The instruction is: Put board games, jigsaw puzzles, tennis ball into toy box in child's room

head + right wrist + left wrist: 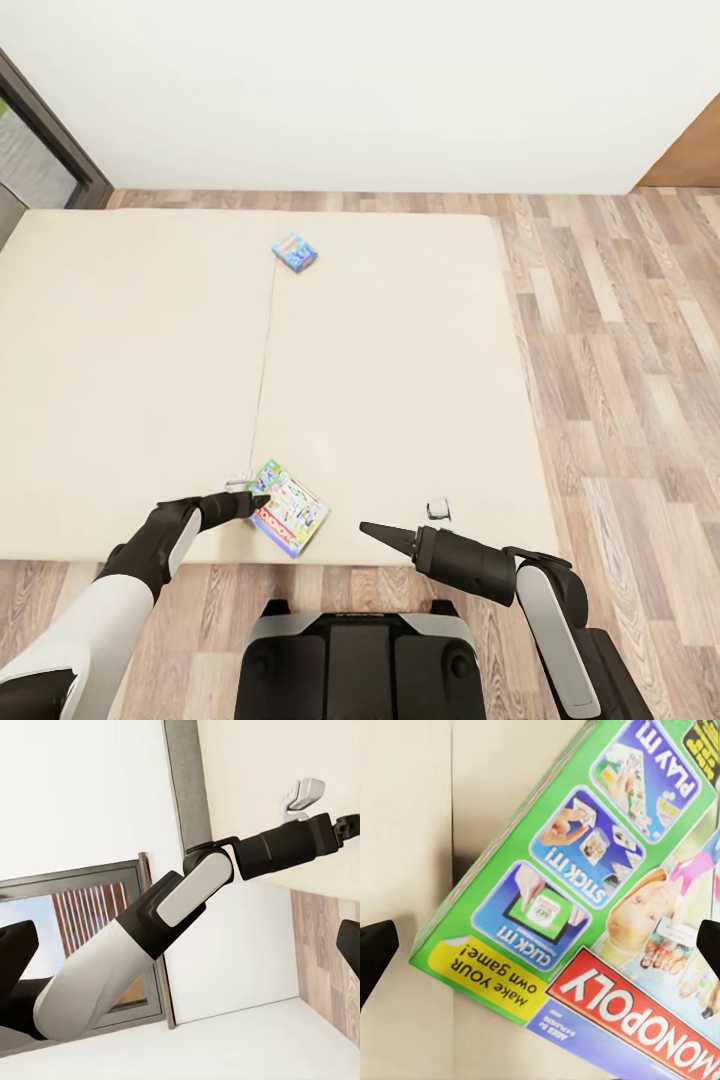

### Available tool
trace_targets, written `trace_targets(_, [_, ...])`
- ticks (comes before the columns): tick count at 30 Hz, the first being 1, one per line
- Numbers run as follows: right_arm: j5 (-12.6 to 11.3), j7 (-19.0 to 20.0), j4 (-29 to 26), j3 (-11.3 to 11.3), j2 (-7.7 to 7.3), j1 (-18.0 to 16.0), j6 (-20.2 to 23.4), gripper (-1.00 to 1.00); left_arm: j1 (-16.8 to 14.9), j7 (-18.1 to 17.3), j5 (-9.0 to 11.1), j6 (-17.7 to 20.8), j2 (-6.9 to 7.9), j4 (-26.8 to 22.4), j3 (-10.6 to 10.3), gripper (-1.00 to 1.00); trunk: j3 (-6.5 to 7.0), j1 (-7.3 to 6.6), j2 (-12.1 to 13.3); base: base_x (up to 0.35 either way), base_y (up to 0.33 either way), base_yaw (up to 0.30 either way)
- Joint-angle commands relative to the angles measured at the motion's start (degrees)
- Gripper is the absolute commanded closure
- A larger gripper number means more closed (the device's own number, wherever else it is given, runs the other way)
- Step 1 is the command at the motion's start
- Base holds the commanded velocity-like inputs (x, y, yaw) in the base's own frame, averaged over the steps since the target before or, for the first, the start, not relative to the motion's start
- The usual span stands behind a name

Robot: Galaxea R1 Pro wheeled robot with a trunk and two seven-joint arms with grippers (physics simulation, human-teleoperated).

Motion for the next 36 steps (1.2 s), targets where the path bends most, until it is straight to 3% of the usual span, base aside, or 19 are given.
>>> trace_targets(1, [0.2, 0.3, 0.0, -0.1, 0.03, 0.0, 0.2, -1.0, 0.0, -0.3, 0.0, 0.3, -0.03, -0.1, 0.3, -1.0, -0.08, 0.03, -0.1, 0.0, 0.0, 0.0])
trace_targets(36, [0.9, 0.0, 0.0, -0.1, 0.51, 0.1, -0.2, -1.0, 0.0, -0.2, 0.0, -0.1, -0.31, -0.4, 0.2, -1.0, -0.13, 0.03, -0.1, 0.0, 0.0, 0.0])
